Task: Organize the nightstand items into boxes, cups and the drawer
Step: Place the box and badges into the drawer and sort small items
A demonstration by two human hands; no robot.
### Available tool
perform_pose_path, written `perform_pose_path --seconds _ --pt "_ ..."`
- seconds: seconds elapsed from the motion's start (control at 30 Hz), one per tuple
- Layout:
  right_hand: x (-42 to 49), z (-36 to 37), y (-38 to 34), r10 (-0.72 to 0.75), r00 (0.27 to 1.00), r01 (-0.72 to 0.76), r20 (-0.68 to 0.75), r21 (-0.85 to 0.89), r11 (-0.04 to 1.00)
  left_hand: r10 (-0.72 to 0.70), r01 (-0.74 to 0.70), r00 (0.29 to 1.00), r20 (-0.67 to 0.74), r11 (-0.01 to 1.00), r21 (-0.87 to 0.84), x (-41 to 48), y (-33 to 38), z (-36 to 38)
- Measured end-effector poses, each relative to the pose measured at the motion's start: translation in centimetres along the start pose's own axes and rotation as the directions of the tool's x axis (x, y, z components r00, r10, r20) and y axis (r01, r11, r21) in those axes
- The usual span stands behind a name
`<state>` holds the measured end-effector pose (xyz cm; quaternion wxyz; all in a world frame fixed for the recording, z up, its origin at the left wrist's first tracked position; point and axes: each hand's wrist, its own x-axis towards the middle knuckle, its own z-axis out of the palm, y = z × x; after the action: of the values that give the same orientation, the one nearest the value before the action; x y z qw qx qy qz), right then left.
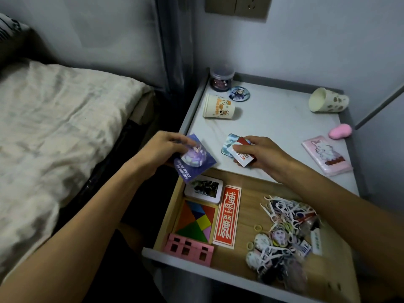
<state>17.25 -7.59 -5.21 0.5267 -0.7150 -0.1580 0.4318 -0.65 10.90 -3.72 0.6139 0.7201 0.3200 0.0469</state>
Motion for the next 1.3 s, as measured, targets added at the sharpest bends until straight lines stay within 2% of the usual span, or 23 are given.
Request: perform_pose_path --seconds 0.13,0.27,0.4,0.5,0.6,0.73,0.83,0.93,1.0,1.07,1.13,1.3 --pt "-1.4 0.5 -0.1 -0.039 0.997 0.032 0.060 0.107 0.994 -0.068 0.062 0.995 0.078 0.995 0.081 -0.7 0.2 1.1" --pt "-3.4 1.9 -0.2 -0.102 0.982 0.106 0.161 -0.019 0.994 -0.075 0.061 0.992 0.106 0.989 0.133 -2.1 0.9 1.7" --pt "-5.3 3.6 0.0 -0.120 0.961 0.145 0.248 -0.083 0.986 -0.086 0.071 0.985 0.147 0.992 0.106 -3.6 1.5 1.8" --pt "-6.0 4.7 1.1 -0.105 0.966 0.118 0.234 -0.043 0.992 -0.074 0.041 0.972 0.224 0.988 0.150 -4.1 0.8 1.9" --pt "-6.1 5.1 3.0 -0.044 0.984 0.038 0.175 0.038 0.999 -0.108 0.073 0.958 0.266 0.988 0.138 -3.8 -0.5 2.0" --pt "-6.2 5.4 5.1 0.076 0.983 -0.077 0.165 0.000 0.997 -0.172 0.087 0.933 0.317 0.960 0.265 -3.3 -0.6 1.8" --pt "-6.2 5.9 5.6 0.089 0.980 -0.100 0.176 0.057 0.993 -0.178 0.067 0.941 0.286 0.930 0.361 -2.8 -0.8 1.5" --pt "-5.9 6.5 6.7 0.123 0.974 -0.150 0.189 0.136 0.979 -0.115 -0.003 0.971 0.210 0.871 0.491 -2.5 -1.5 0.2" --pt "-5.2 6.6 7.8 0.164 0.975 -0.183 0.149 0.121 0.976 -0.047 -0.049 0.989 0.143 0.799 0.600 -2.7 -1.9 -1.1" --pt "-3.8 6.7 8.8 0.189 0.980 -0.195 0.070 0.102 0.975 -0.019 -0.020 0.999 0.049 0.732 0.681 -3.0 -2.4 -2.4" --pt "-1.9 6.8 9.2 0.192 0.981 -0.191 -0.004 0.079 0.978 -0.017 0.005 1.000 0.010 0.708 0.706 -3.1 -2.6 -3.1" --pt "1.8 8.8 9.5 0.186 0.981 -0.186 -0.059 0.006 0.983 0.000 -0.016 1.000 0.023 0.700 0.714 -3.0 -2.3 -3.1"
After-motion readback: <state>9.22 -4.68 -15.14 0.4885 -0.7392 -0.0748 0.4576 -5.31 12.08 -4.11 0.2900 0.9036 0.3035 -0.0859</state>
